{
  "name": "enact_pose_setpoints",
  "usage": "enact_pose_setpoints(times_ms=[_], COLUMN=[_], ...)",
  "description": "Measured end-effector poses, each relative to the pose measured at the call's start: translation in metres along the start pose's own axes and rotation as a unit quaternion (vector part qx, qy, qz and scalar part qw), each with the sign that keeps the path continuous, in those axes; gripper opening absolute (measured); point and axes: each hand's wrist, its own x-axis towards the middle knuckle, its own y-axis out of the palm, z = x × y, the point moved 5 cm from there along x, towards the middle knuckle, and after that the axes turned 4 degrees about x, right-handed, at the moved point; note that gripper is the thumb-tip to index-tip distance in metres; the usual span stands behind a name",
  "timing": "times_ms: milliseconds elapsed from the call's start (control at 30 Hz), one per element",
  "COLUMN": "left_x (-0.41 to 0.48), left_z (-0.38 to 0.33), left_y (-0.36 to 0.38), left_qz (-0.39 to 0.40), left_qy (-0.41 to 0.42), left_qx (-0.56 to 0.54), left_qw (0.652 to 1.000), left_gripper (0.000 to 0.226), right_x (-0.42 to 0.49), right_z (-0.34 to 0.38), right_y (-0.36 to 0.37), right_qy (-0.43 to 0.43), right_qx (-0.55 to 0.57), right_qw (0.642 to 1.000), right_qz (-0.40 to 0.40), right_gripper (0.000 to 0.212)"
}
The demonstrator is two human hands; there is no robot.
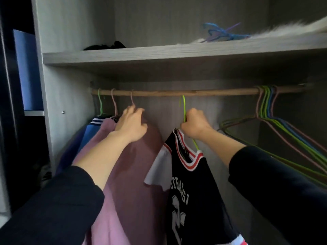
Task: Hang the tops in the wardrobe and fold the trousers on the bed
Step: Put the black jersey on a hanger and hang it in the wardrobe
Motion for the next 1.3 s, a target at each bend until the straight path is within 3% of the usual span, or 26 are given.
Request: enact_pose_setpoints(times_ms=[167,267,333,733,1167,1300], left_x=[0.051,0.079,0.093,0.105,0.104,0.100], left_z=[0.023,0.038,0.047,0.062,0.060,0.032], left_y=[-0.004,-0.001,0.003,0.008,-0.001,-0.006], left_qz=[-0.029,-0.032,-0.028,-0.099,-0.044,-0.068], left_qy=[0.028,0.037,0.038,0.084,0.057,0.056], left_qx=[0.023,0.033,0.047,0.078,0.070,0.046], left_qw=[0.999,0.998,0.998,0.988,0.995,0.995], left_gripper=[0.074,0.079,0.081,0.082,0.085,0.078], right_x=[0.048,0.074,0.086,0.112,0.107,0.096], right_z=[0.024,0.037,0.042,0.058,0.063,0.048], right_y=[0.013,0.023,0.032,0.094,0.102,0.084], right_qy=[0.014,0.012,0.020,0.033,-0.002,-0.026], right_qx=[0.058,0.056,0.049,0.010,0.020,0.042], right_qw=[0.996,0.995,0.994,0.999,0.999,0.998], right_qz=[-0.063,-0.086,-0.091,-0.024,0.026,0.023], right_gripper=[0.017,0.004,0.018,0.024,0.029,0.034])
